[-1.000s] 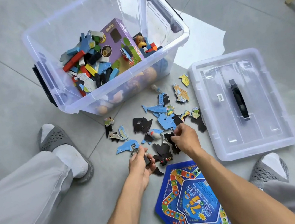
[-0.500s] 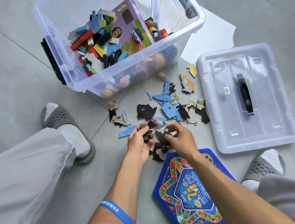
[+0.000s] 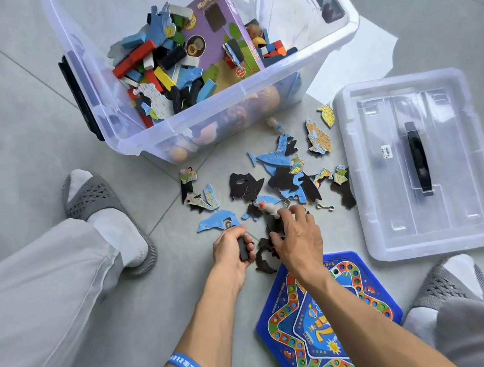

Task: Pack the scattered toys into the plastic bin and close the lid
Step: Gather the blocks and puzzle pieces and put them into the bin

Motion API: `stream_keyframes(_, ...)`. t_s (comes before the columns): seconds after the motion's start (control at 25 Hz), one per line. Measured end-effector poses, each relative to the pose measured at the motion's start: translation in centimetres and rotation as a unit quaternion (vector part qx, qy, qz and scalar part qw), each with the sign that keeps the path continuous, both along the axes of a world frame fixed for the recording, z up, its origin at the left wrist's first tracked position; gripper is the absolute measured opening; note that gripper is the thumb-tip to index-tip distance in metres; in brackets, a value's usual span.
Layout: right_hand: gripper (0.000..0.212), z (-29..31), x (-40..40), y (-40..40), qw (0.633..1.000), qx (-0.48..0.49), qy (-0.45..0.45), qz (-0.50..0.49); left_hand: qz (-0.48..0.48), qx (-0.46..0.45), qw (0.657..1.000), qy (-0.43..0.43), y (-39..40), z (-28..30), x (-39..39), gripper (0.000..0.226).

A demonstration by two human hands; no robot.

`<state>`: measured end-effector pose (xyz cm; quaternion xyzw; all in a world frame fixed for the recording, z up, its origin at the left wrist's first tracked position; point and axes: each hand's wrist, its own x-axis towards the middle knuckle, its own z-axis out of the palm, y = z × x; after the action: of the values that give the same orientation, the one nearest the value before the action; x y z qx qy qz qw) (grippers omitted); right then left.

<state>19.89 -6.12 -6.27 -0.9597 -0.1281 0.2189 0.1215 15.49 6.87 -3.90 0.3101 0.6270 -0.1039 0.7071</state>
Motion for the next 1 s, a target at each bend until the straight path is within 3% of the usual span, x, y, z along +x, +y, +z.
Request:
stream_keyframes(0.12,0.032,0.1,0.5,0.1,0.999,-0.040,-0.017,0.029,0.008,-0.008,1.000,-0.005,-0.1,-0.2,0.1,0.002)
stream_keyframes(0.2,0.022,0.5,1.2,0.2,0.998,0.029,0.021,-0.056,0.006,-0.005,1.000,-0.005,-0.2,-0.3,0.0,0.007)
stream_keyframes(0.24,0.018,0.8,1.7,0.2,0.983,0.110,0.071,-0.130,0.007,-0.003,1.000,-0.009,-0.3,-0.3,0.1,0.011)
stream_keyframes(0.28,0.015,1.1,2.3,0.2,0.943,0.211,0.141,-0.215,0.007,-0.004,1.000,-0.020,-0.4,-0.1,0.2,0.015)
stream_keyframes(0.36,0.008,2.5,3.4,0.4,0.820,0.363,0.303,-0.322,0.002,-0.026,0.998,-0.062,-0.7,0.4,0.8,0.023)
stream_keyframes(0.4,0.002,3.1,3.8,0.6,0.779,0.394,0.372,-0.314,-0.005,-0.037,0.995,-0.087,-0.9,0.8,1.1,0.024)
stream_keyframes(0.44,0.006,3.5,4.2,0.8,0.777,0.396,0.406,-0.275,-0.013,-0.039,0.994,-0.106,-1.1,1.1,1.5,0.021)
stream_keyframes(0.52,0.020,3.9,4.5,1.4,0.832,0.371,0.363,-0.198,-0.020,-0.012,0.994,-0.110,-1.3,1.3,2.2,0.009)
stream_keyframes(0.68,0.021,3.5,6.5,2.0,0.919,0.281,0.105,-0.255,0.020,0.008,0.994,-0.103,-0.5,1.0,2.6,0.013)
stream_keyframes(0.8,0.040,2.5,8.6,2.1,0.991,0.112,0.020,-0.072,0.065,-0.060,0.992,-0.094,0.3,0.5,1.7,0.016)
stream_keyframes(0.88,0.045,2.0,9.2,2.2,0.999,0.011,0.013,0.033,0.082,-0.093,0.988,-0.091,0.4,0.5,0.9,0.018)
stream_keyframes(1.0,0.035,1.2,9.1,2.1,0.999,-0.019,-0.012,0.035,0.101,-0.140,0.978,-0.119,0.2,0.9,0.6,0.023)
